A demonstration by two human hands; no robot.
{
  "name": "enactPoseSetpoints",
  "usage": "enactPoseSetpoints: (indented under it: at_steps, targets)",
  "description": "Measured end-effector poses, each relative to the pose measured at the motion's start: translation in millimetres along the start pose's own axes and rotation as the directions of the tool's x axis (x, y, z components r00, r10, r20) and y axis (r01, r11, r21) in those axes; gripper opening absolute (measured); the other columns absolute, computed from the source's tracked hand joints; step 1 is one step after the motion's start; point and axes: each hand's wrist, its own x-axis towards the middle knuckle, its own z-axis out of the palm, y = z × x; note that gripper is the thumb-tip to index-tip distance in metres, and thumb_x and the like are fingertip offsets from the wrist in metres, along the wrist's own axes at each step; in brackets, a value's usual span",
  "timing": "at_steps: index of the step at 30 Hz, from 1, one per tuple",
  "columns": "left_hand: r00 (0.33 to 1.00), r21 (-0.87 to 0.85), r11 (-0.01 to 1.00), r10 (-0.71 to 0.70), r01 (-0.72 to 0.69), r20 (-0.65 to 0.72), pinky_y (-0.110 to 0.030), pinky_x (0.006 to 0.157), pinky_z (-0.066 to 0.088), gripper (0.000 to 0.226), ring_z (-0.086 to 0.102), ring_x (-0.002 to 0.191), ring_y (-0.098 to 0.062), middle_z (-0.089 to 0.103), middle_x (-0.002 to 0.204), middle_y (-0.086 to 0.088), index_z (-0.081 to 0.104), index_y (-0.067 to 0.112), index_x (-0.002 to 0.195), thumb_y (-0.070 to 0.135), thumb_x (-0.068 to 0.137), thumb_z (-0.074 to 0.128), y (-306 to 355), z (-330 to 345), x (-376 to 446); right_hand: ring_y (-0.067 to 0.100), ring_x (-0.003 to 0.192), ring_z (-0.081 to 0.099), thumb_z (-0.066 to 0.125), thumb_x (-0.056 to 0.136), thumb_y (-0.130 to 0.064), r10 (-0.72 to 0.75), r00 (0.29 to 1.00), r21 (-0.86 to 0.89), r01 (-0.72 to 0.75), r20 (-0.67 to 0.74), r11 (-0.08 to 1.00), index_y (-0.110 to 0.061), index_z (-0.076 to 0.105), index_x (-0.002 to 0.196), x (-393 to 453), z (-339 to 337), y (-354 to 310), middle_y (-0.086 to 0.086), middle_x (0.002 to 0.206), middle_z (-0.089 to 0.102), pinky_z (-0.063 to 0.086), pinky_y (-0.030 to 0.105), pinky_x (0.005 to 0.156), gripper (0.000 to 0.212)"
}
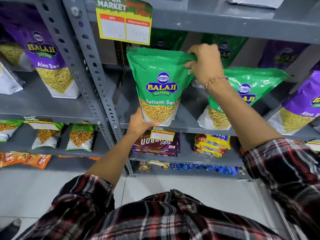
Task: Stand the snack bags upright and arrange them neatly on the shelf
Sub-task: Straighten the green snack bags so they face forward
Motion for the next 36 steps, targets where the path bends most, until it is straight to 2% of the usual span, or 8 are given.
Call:
enactPoseSetpoints:
  at_steps: [7, 9, 12, 15, 19, 24, 29, 36]
  targets:
    - [0.999, -0.021, 1.0, 0.019, -0.018, 0.049, -0.035, 0.097, 0.042, 0.105, 0.047, 0.128, -0.028, 0.048, 0.139, -0.012, 0.027, 0.012, 0.136, 0.038, 0.054, 0.088, -3, -5, -4, 0.039, 0.105, 0.055, 0.076, 0.073, -0.029, -0.023, 0.998, 0.015, 0.023, 0.066, 1.0, -0.005, 0.052, 0.117, -2, -9, 5, 0.024, 0.113, 0.061, 0.044, 0.039, 0.087, 0.056]
    - [0.994, -0.114, 0.993, -0.002, -0.011, -0.107, -0.038, 0.107, 0.033, 0.116, 0.034, 0.135, -0.025, 0.031, 0.148, -0.011, 0.018, 0.017, 0.143, 0.039, 0.054, 0.088, -4, -3, -19, 0.036, 0.111, 0.053, 0.079, 0.066, -0.035, -0.066, 0.994, 0.032, 0.064, 0.088, 0.997, -0.001, 0.048, 0.121, -12, -22, 15, 0.023, 0.118, 0.058, 0.041, 0.038, 0.091, 0.071]
    - [0.918, -0.056, 0.986, 0.125, -0.157, -0.376, -0.044, 0.097, 0.043, 0.066, 0.044, 0.108, -0.019, 0.038, 0.118, -0.001, 0.04, 0.024, 0.121, 0.04, 0.069, 0.078, -1, 18, -54, 0.03, 0.118, 0.052, 0.076, 0.069, -0.036, -0.107, 0.994, 0.085, 0.105, 0.025, 0.991, -0.006, 0.052, 0.124, -35, -43, 40, 0.017, 0.126, 0.057, 0.034, 0.031, 0.101, 0.067]
    - [0.91, 0.103, 0.913, 0.403, -0.394, -0.096, -0.046, 0.088, 0.045, 0.027, 0.046, 0.096, -0.016, 0.049, 0.1, -0.002, 0.056, 0.015, 0.103, 0.037, 0.086, 0.06, 24, 58, -78, 0.029, 0.111, 0.056, 0.072, 0.076, -0.027, -0.062, 0.998, 0.079, 0.064, -0.025, 0.995, -0.009, 0.06, 0.117, -51, -65, 78, 0.016, 0.12, 0.062, 0.035, 0.026, 0.098, 0.047]
    - [0.858, -0.023, 0.902, 0.417, -0.431, 0.3, -0.038, 0.096, 0.046, 0.065, 0.05, 0.112, -0.018, 0.049, 0.125, -0.009, 0.039, 0.014, 0.13, 0.048, 0.08, 0.064, 76, 118, -65, 0.028, 0.107, 0.06, 0.069, 0.079, -0.026, -0.009, 0.999, -0.004, 0.009, 0.041, 1.0, -0.011, 0.063, 0.114, -51, -80, 118, 0.014, 0.118, 0.065, 0.038, 0.027, 0.095, 0.038]
    - [0.933, -0.215, 0.972, 0.163, -0.095, 0.322, -0.037, 0.109, 0.036, 0.126, 0.033, 0.137, -0.021, 0.029, 0.152, -0.01, 0.009, 0.015, 0.146, 0.042, 0.052, 0.088, 118, 164, -31, 0.031, 0.106, 0.061, 0.063, 0.082, -0.039, -0.006, 0.997, -0.058, 0.01, 0.08, 0.998, -0.026, 0.066, 0.107, -44, -77, 132, 0.005, 0.114, 0.069, 0.05, 0.046, 0.092, 0.029]
    - [0.966, -0.034, 0.992, 0.126, -0.122, 0.227, -0.024, 0.075, 0.046, 0.076, 0.063, 0.105, -0.026, 0.065, 0.12, -0.012, 0.041, 0.011, 0.118, 0.045, 0.062, 0.082, 116, 183, -24, 0.037, 0.101, 0.062, 0.062, 0.083, -0.04, -0.04, 0.999, -0.091, 0.037, -0.029, 0.995, -0.025, 0.07, 0.102, -32, -71, 141, 0.012, 0.102, 0.073, 0.051, 0.043, 0.087, 0.025]
    - [0.973, -0.045, 0.991, 0.131, -0.125, 0.191, -0.022, 0.086, 0.045, 0.076, 0.059, 0.114, -0.023, 0.06, 0.128, -0.009, 0.039, 0.011, 0.128, 0.033, 0.069, 0.08, 111, 190, -29, 0.03, 0.107, 0.059, 0.065, 0.078, -0.046, -0.163, 0.984, -0.01, 0.165, 0.072, 0.986, -0.028, 0.067, 0.104, -24, -79, 155, 0.004, 0.108, 0.071, 0.049, 0.041, 0.089, 0.031]
